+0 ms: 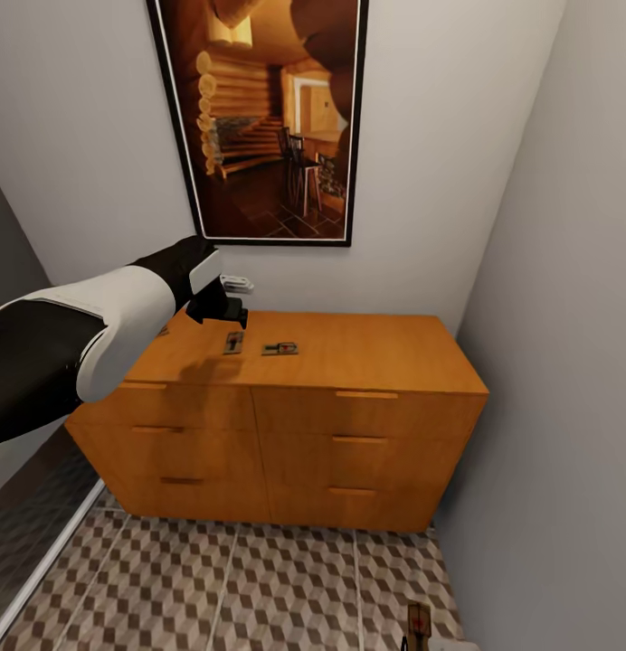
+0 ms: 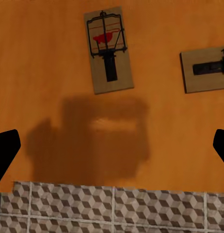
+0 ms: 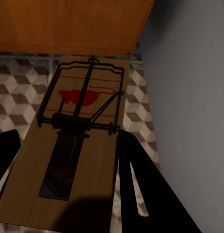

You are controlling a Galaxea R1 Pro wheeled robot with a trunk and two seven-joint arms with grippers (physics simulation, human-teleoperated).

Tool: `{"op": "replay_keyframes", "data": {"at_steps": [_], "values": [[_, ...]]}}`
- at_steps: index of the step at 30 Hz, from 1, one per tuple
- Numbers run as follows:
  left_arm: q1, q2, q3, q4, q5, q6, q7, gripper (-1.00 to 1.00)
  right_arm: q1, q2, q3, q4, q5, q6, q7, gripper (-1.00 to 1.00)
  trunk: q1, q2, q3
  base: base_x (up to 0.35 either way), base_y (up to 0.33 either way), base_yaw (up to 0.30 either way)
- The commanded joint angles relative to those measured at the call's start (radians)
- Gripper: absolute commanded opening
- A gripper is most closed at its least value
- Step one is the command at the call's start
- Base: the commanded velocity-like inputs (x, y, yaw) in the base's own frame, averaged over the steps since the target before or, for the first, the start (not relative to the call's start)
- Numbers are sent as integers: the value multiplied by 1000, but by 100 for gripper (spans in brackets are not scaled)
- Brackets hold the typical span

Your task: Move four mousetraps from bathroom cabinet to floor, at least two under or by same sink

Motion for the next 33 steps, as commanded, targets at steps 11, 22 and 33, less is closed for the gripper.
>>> {"op": "replay_keyframes", "data": {"at_steps": [11, 22, 33], "values": [[0, 0, -1, 2, 11, 0, 9, 100, -1, 0, 8, 2, -3, -2, -4, -100, 0, -1, -15, 31, 0, 0], [1, 5, 0, 2, 12, 4, -6, 100, -1, 0, 8, 2, -3, -2, -4, -100, 0, -1, -21, 0, 0, 0], [1, 19, 1, 3, 14, 3, -139, 100, -1, 0, 8, 2, -3, -2, -4, -100, 0, -1, -21, 0, 0, 0]]}}
